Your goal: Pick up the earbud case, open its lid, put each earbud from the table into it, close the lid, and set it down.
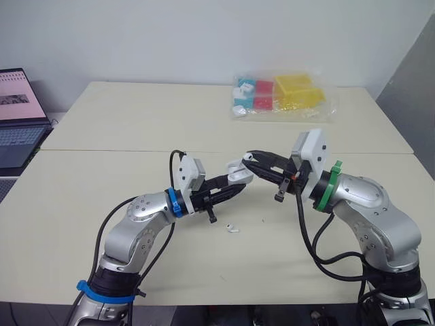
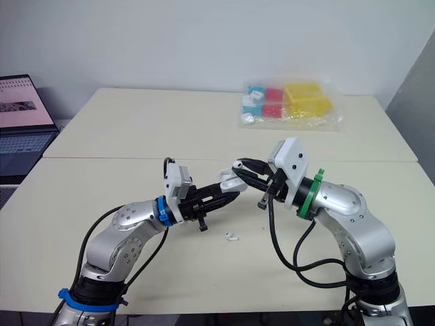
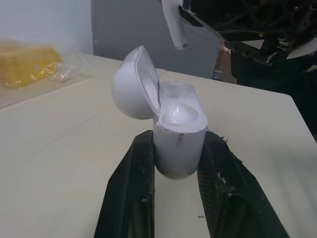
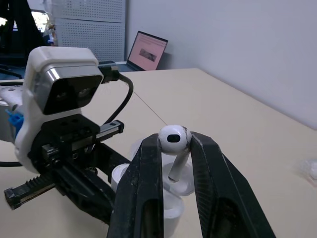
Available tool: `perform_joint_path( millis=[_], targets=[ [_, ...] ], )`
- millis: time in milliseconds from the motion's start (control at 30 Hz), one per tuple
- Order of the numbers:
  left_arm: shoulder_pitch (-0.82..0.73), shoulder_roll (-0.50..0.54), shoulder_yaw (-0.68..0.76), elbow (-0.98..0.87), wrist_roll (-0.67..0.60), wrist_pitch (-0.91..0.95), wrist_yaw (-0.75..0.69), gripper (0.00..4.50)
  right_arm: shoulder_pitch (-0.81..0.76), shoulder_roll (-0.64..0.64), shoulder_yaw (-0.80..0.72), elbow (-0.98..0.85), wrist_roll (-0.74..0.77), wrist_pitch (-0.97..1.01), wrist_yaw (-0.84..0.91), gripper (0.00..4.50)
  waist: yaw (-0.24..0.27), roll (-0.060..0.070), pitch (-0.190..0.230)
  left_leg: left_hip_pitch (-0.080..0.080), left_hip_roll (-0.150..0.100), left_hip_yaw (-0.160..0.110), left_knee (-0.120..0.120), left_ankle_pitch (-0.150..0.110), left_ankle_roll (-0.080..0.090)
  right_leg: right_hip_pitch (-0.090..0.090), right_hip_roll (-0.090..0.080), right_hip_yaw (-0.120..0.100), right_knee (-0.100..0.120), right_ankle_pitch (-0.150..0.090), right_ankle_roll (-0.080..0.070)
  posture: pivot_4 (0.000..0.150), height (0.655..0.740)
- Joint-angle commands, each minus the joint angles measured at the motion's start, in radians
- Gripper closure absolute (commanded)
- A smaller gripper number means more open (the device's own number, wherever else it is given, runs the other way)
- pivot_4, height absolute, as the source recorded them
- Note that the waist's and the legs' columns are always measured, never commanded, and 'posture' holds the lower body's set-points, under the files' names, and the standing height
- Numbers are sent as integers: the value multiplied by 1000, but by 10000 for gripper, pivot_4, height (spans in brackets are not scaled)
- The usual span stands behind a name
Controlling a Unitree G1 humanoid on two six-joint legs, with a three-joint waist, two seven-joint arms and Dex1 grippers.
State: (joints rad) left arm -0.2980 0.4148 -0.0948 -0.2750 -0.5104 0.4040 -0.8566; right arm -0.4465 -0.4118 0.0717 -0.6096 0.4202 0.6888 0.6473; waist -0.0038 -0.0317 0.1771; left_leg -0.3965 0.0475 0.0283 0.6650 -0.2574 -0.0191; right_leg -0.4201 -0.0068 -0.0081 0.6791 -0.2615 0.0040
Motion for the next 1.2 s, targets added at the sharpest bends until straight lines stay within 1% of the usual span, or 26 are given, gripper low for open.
perform_joint_path(
  millis=[33, 400, 800, 1067, 1200],
  targets=[
    [-18, -10, 29, -22, -31, -3, 6, 37000, -10, -1, 8, -1, 0, -42, -5, 40750, 0, 0, 0, 0, 0, 0, 0, 0, 0, 0, 0, 0, 0, 0, 0, 1500, 7400],
    [-28, -19, 37, -20, -42, 9, 12, 37000, 44, -18, 21, 39, -4, -98, 14, 40750, -1, 0, 0, 0, 0, 0, 0, 0, 0, 0, 0, 0, 0, 0, 0, 1500, 7400],
    [-34, -25, 38, -29, -46, 19, 12, 37000, 75, -47, 58, 72, -70, -183, 13, 40750, -1, 0, 0, 0, 0, 0, 0, 0, 0, 0, 0, 0, 0, 0, 0, 1500, 7400],
    [-35, -27, 38, -30, -37, 9, 11, 37000, 82, -60, 56, 53, -17, -136, 27, 40750, -1, 0, 0, 0, 0, 0, 0, 0, 0, 0, 0, 0, -1, 0, 0, 1500, 7400],
    [-36, -26, 34, -29, -32, 5, 9, 37000, 71, -64, 39, 43, 6, -102, 14, 26450, -1, 0, 0, 0, 0, 0, 0, 0, 0, 0, 0, 0, -1, 0, 0, 1500, 7400]
  ],
)
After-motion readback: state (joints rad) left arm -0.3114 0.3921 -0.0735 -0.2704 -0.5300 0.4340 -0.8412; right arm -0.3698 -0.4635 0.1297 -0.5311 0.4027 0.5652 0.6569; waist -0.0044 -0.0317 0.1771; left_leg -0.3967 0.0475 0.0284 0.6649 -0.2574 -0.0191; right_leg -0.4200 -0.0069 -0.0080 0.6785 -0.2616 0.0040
